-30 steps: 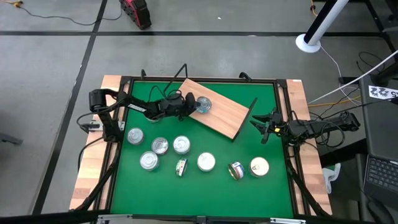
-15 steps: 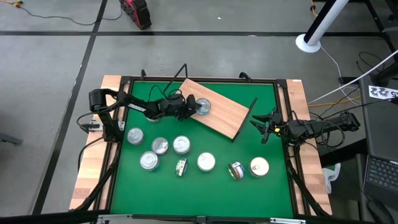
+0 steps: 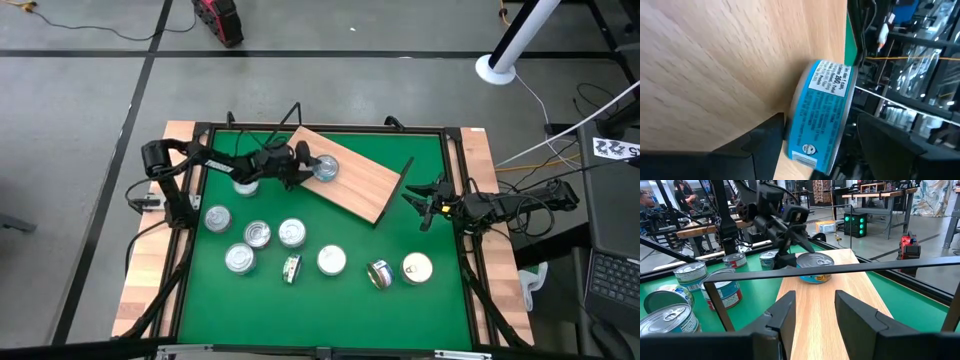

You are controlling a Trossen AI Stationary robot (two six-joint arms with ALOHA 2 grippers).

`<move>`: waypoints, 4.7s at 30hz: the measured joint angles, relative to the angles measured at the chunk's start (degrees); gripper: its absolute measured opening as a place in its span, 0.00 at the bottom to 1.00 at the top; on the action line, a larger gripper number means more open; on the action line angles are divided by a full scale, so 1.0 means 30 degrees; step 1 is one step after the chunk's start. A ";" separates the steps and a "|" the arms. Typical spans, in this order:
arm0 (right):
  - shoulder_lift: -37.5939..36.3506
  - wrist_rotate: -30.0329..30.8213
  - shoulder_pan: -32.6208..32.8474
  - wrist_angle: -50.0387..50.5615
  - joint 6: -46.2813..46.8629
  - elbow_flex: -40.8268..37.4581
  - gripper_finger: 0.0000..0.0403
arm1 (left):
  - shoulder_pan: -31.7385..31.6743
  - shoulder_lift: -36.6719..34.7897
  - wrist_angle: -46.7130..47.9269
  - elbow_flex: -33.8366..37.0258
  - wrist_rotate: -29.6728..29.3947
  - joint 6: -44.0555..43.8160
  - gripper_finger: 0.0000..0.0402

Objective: Stack canned seafood by type on shelf
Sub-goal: Put the yellow-blue tuna can on the shelf, then put the light green tuna can on the shelf

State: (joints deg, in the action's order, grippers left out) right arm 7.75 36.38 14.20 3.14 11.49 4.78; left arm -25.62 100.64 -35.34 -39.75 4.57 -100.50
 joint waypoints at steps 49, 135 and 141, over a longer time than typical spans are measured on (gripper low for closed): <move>-0.0007 0.0000 0.0006 0.1285 0.0044 0.0000 0.34 | 0.2966 -0.5225 0.0770 0.0000 0.4998 1.0020 0.61; -0.0007 -0.3162 0.0006 -0.0270 0.0080 -0.0007 0.34 | 1.3403 -0.2108 2.0441 -0.6557 0.3567 0.7267 0.71; -0.0002 -0.3159 0.0006 -0.0008 0.0078 -0.0007 0.34 | 1.3418 -0.1719 1.9544 -0.6557 0.3545 0.7423 0.71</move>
State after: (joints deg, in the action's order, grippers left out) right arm 7.74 26.90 14.22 3.11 11.72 4.75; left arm 14.63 95.48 23.29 -59.42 15.20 -78.24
